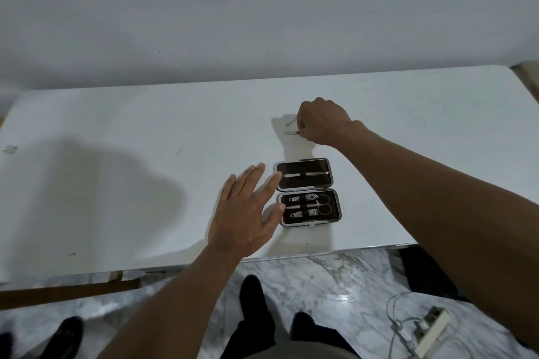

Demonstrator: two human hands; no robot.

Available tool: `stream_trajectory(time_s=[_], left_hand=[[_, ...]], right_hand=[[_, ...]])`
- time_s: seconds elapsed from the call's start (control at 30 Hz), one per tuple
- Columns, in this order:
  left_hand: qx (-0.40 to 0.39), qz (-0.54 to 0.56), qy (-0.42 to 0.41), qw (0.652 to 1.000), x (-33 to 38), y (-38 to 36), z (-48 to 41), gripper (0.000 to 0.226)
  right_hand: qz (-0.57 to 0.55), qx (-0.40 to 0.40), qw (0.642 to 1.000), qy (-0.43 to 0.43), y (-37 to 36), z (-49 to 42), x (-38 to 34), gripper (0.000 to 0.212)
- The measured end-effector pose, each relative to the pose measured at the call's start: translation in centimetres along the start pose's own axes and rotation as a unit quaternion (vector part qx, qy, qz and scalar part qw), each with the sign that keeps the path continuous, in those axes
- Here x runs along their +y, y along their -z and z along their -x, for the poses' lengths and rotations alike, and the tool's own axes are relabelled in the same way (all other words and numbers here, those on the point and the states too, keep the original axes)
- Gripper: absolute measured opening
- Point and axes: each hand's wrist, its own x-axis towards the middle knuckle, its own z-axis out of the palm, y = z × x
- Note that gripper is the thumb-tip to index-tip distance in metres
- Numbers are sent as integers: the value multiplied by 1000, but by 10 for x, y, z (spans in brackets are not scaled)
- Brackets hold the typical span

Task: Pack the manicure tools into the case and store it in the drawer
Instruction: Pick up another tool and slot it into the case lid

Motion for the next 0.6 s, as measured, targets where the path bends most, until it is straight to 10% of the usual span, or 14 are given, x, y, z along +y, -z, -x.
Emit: stream_trajectory(time_s=[0.6], left_hand=[[4, -1, 2, 1000, 1, 1, 1, 58]], right_hand=[[-37, -40, 998, -14, -6, 7, -7, 10]])
